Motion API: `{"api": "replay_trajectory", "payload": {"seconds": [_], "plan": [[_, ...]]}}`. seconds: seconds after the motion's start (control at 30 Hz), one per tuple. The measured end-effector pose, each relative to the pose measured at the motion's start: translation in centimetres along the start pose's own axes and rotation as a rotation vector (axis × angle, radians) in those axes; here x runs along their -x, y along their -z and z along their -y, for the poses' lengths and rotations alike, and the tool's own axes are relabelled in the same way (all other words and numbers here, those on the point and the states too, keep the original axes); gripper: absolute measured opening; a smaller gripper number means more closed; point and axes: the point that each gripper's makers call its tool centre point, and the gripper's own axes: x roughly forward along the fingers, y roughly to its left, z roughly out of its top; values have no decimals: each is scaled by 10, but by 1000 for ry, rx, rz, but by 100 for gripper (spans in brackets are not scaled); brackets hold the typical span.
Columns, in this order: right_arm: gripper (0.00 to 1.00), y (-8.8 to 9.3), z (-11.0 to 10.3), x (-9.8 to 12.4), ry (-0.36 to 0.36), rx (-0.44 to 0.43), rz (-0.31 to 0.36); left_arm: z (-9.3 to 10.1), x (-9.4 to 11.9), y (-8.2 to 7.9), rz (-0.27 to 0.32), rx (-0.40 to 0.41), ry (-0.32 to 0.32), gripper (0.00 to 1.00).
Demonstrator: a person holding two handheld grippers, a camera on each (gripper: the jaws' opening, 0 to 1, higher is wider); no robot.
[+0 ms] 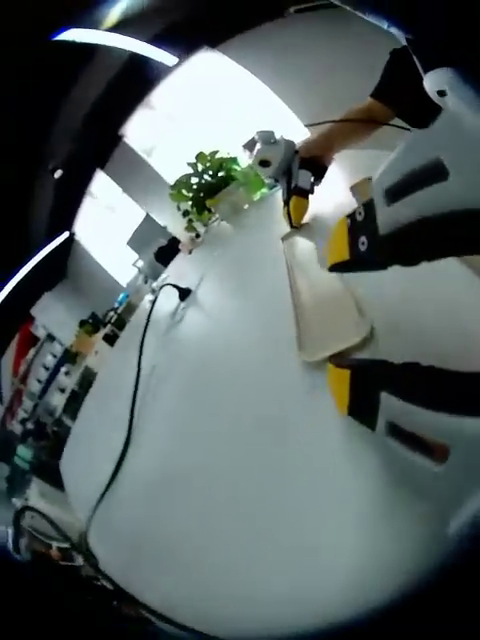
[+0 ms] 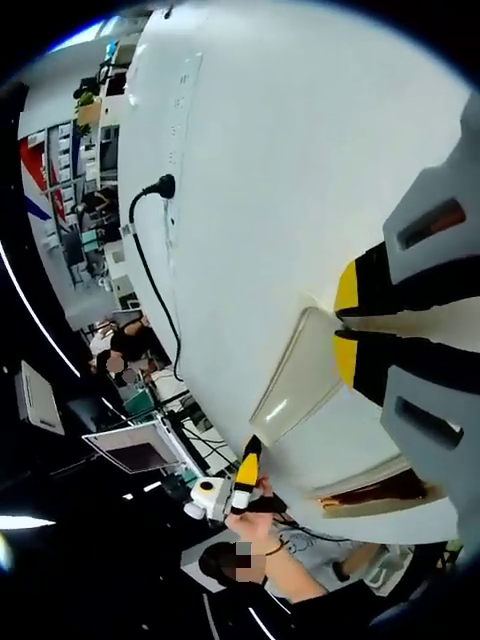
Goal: Arrange the utensils inside the cutlery case until each visible utensil rests in its matching compartment.
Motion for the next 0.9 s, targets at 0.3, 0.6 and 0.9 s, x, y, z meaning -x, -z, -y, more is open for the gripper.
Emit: {"api": "replay_trajectory", "payload": {"seconds": [0.3,0.6,0.9], "plan": [[4,5,-10,-5,-14,8,-19,30,0,4,28,112,145,20],[4,7,-12,-4,1,58,-24,56,-9,3,-10,163,224,5],[8,5,-8,-5,-25,58,24,66,-4,0,10,137,263,2]]}}
